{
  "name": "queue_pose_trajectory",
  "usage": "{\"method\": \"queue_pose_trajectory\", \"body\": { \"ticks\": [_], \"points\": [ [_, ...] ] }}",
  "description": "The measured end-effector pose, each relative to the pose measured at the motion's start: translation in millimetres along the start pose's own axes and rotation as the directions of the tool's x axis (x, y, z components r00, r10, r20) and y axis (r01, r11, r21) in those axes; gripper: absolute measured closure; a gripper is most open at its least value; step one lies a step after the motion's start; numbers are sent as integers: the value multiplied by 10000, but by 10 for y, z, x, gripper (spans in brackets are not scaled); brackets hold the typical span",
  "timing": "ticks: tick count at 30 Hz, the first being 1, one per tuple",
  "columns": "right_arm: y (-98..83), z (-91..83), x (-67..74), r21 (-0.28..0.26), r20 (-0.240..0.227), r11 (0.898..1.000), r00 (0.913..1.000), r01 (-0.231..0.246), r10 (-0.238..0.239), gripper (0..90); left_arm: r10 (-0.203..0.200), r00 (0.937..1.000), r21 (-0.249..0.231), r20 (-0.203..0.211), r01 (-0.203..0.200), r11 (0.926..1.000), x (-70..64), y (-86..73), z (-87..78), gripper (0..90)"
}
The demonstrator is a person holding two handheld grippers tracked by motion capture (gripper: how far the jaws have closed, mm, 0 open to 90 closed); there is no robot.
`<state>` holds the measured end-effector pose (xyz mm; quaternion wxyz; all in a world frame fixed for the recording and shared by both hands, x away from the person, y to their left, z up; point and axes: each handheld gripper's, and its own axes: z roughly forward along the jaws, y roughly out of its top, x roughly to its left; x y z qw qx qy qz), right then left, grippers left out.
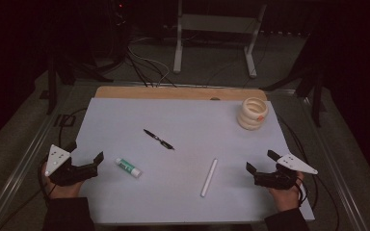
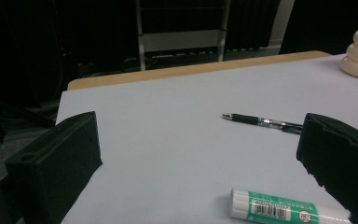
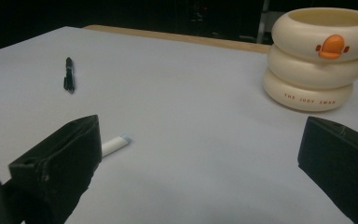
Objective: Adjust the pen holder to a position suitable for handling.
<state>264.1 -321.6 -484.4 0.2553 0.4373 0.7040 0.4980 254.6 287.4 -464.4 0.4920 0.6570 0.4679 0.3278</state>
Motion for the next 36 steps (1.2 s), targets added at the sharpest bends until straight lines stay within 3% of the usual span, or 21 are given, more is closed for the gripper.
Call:
{"method": "queue_pose_trajectory", "body": {
  "ticks": [12, 20, 27, 36],
  "points": [
    [33, -25, 27, -40, -28, 9999, 9999, -108, 108, 0, 11, 10000, 65, 49, -12, 10000, -8, -5, -4, 1],
    [101, -31, 60, 58, -25, 9999, 9999, -131, 131, 0, 89, 9987, 331, 507, -106, 9994, -33, -3, 32, 1],
    [186, -22, 95, -28, -74, 9999, 9999, -151, 150, 0, 182, 9993, 110, 334, -186, 9998, -44, -27, 26, 2],
    [320, 13, 72, 13, -42, 10000, 10000, -46, 46, 0, 36, 9996, 469, 288, -49, 9989, -37, -52, 29, 2]
  ]
}}
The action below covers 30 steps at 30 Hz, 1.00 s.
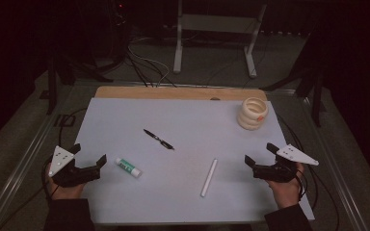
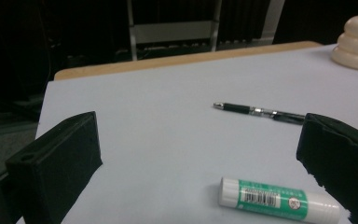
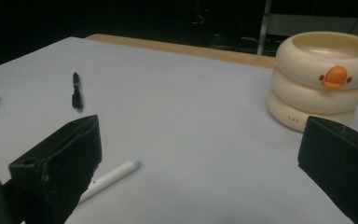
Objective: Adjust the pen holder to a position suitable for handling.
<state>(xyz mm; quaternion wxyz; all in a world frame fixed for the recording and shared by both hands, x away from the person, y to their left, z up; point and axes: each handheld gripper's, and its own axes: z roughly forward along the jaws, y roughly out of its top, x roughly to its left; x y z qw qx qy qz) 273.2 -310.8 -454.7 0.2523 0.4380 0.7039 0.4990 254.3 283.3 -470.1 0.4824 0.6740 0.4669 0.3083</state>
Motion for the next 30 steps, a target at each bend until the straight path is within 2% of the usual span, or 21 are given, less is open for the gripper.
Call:
{"method": "queue_pose_trajectory", "body": {
  "ticks": [2, 7, 13, 17, 21, 23, 30],
  "points": [
    [34, 16, -5, -11, -29, 10000, 10000, -52, 52, 0, -74, 10000, 57, -29, 74, 10000, 1, 7, -7, 2],
    [105, 74, -22, 243, 104, 9995, 9997, -206, 203, 0, 106, 9996, 34, -273, -105, 9999, -10, 47, -43, 6],
    [183, 124, -54, 210, 137, 9994, 9996, -258, 255, 0, 206, 9988, -16, -441, -207, 9998, -8, 52, -49, 5],
    [229, 179, -82, 249, 155, 9993, 9995, -261, 257, 0, 201, 9989, 5, -418, -201, 9998, -10, 47, -37, 5],
    [265, 254, -97, 329, 191, 9984, 9988, -456, 450, 0, 161, 9991, 64, -383, -159, 9999, -9, 43, -26, 5],
    [292, 288, -95, 369, 188, 9981, 9987, -484, 477, 0, 44, 9994, 10, -338, -43, 10000, -2, 41, -33, 5],
    [403, 386, -106, 284, 248, 9987, 9989, -414, 407, 0, 33, 9990, -69, -445, -37, 10000, -7, 33, -27, 0]
  ]
}}
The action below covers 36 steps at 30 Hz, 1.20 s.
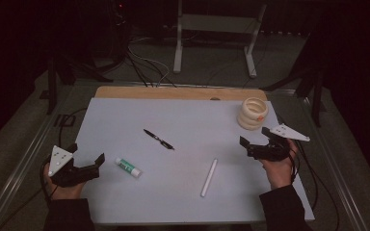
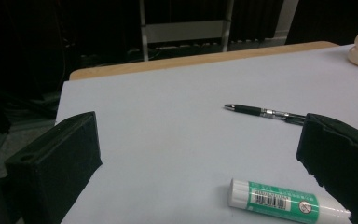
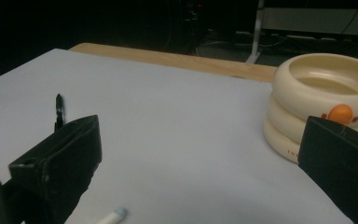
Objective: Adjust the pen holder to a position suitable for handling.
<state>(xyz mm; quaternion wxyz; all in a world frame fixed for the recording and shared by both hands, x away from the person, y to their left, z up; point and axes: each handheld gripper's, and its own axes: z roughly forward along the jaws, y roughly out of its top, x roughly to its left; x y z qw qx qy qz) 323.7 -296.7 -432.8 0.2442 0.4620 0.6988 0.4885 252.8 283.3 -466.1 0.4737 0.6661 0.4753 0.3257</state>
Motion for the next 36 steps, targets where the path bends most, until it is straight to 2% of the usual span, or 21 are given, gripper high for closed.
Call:
{"method": "queue_pose_trajectory", "body": {
  "ticks": [3, 11, 17, 20, 28, 34, 36],
  "points": [
    [48, 48, -14, 35, 89, 10000, 10000, -15, 14, 0, 62, 10000, 113, 37, -63, 9999, -5, -12, 15, 0],
    [211, 124, -73, -7, 366, 10000, 9993, 80, -79, 0, -139, 9999, 100, 5, 139, 9999, 12, -24, 15, 1],
    [318, 213, -223, -2, 770, 9999, 9970, -117, 117, 0, -164, 9999, 122, 29, 164, 9998, 9, -28, 23, 0],
    [381, 246, -300, -133, 815, 9991, 9958, -401, 410, 0, -189, 9998, 111, 16, 189, 9998, 11, -29, 24, 1],
    [521, 391, -447, -11, 1358, 9996, 9904, -270, 269, 0, 64, 9999, 165, 77, -65, 9998, 1, -14, 23, 7],
    [586, 485, -573, 147, 1673, 9993, 9854, -330, 301, 0, -44, 9999, 101, 114, 42, 9999, 19, -16, 14, 7],
    [594, 513, -616, 157, 1765, 9993, 9838, -343, 310, 0, 28, 9999, 133, 98, -29, 9999, 11, -22, 14, 16]
  ]
}}
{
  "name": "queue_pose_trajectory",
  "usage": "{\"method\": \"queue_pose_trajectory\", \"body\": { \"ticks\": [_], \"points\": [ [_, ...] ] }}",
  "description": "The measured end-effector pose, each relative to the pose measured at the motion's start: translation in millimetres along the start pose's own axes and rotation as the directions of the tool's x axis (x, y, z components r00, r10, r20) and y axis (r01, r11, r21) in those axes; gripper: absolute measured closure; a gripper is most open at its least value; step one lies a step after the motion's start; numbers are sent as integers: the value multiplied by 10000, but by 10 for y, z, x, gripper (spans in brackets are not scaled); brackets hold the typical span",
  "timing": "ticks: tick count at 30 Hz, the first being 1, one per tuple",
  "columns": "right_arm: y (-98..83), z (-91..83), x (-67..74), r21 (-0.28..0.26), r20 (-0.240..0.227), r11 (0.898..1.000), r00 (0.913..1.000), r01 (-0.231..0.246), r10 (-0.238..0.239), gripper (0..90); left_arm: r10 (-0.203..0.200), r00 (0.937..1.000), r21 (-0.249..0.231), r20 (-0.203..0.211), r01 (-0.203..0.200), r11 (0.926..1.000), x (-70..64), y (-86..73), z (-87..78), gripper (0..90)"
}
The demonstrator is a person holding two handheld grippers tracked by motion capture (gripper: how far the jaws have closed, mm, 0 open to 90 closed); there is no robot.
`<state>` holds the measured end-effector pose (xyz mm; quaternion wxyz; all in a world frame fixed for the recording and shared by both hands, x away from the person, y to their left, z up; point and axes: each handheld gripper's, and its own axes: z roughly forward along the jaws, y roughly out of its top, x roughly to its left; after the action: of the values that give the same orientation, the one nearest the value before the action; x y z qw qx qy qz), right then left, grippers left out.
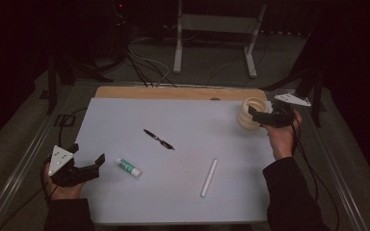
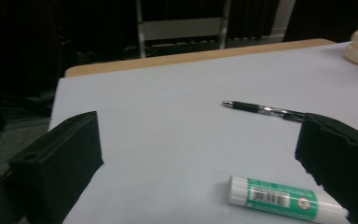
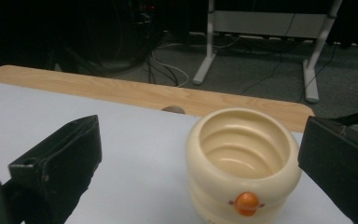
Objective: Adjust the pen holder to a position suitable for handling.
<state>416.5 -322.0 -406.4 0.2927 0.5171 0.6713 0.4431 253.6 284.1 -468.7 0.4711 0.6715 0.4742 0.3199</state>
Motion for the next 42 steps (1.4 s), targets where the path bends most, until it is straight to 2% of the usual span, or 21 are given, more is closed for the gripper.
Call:
{"method": "queue_pose_trajectory", "body": {
  "ticks": [2, 3, 6, 8, 10, 15, 18, 20, 21, 22, 23, 28, 30, 32, 33, 34, 36, 38, 39, 42],
  "points": [
    [1, 15, -15, 39, 44, 10000, 10000, 1, -1, 0, 29, 10000, -9, -27, -29, 10000, -9, -2, 3, 16],
    [13, 70, -70, 246, 190, 9997, 9998, -70, 65, 0, 61, 10000, -10, -26, -61, 10000, -13, -2, 4, 15],
    [44, 132, -152, 344, 420, 9991, 9989, -243, 229, 0, 70, 10000, -60, -51, -70, 10000, -17, 2, 5, 15],
    [44, 132, -152, 344, 420, 9991, 9989, -243, 229, 0, 48, 10000, -57, -56, -49, 10000, -14, 1, 4, 15],
    [57, 228, -249, 656, 616, 9970, 9974, -422, 381, 0, -3, 10000, -53, -62, 2, 10000, 0, -8, 4, 15],
    [60, 293, -304, 840, 829, 9953, 9957, -473, 403, 0, 10, 10000, -40, -71, -10, 10000, 4, -13, 3, 15],
    [10, 449, -406, 1461, 1250, 9849, 9894, -926, 744, 0, 13, 10000, -24, -51, -13, 10000, 5, -16, 7, 15],
    [-12, 486, -424, 1616, 1326, 9817, 9880, -1005, 793, 6, 21, 10000, -15, -43, -21, 10000, 3, -16, 8, 15],
    [-65, 550, -454, 1844, 1652, 9763, 9828, -1129, 825, 65, 20, 10000, 0, -13, -20, 10000, 0, -17, 9, 15],
    [-65, 550, -454, 1844, 1652, 9763, 9828, -1129, 825, 65, 27, 10000, -3, 1, -27, 10000, -1, -17, 10, 15],
    [-112, 603, -486, 1942, 1991, 9707, 9746, -1414, 1021, 143, 44, 10000, -1, 3, -44, 10000, -2, -17, 10, 15],
    [-179, 701, -559, 2128, 2239, 9579, 9639, -1929, 1443, 372, 33, 10000, 39, 26, -33, 10000, 1, -25, 16, 15],
    [-195, 743, -565, 2378, 2699, 9507, 9538, -1989, 1320, 454, 63, 10000, 52, 31, -63, 10000, -1, -26, 18, 15],
    [-208, 759, -571, 2448, 2780, 9467, 9506, -2092, 1381, 476, 86, 10000, 73, 43, -86, 9999, -5, -27, 20, 16],
    [-222, 765, -582, 2454, 2836, 9418, 9460, -2297, 1568, 576, 88, 9999, 81, 51, -88, 9999, -6, -27, 22, 16],
    [-229, 766, -580, 2476, 2791, 9386, 9454, -2401, 1682, 628, 115, 9999, 100, 64, -115, 9999, -6, -27, 22, 16],
    [-238, 764, -577, 2530, 2779, 9377, 9463, -2382, 1654, 651, 118, 9999, 96, 44, -119, 9999, -5, -28, 22, 16],
    [-247, 745, -570, 2439, 2968, 9379, 9397, -2468, 1701, 744, 96, 10000, 81, 25, -96, 9999, -2, -29, 18, 16],
    [-252, 728, -570, 2388, 2963, 9386, 9392, -2490, 1738, 763, 91, 10000, 80, 12, -91, 9999, -2, -29, 16, 16],
    [-253, 715, -563, 2355, 3073, 9380, 9351, -2544, 1765, 768, 63, 10000, 107, 22, -64, 9999, -2, -31, 16, 16]
  ]
}}
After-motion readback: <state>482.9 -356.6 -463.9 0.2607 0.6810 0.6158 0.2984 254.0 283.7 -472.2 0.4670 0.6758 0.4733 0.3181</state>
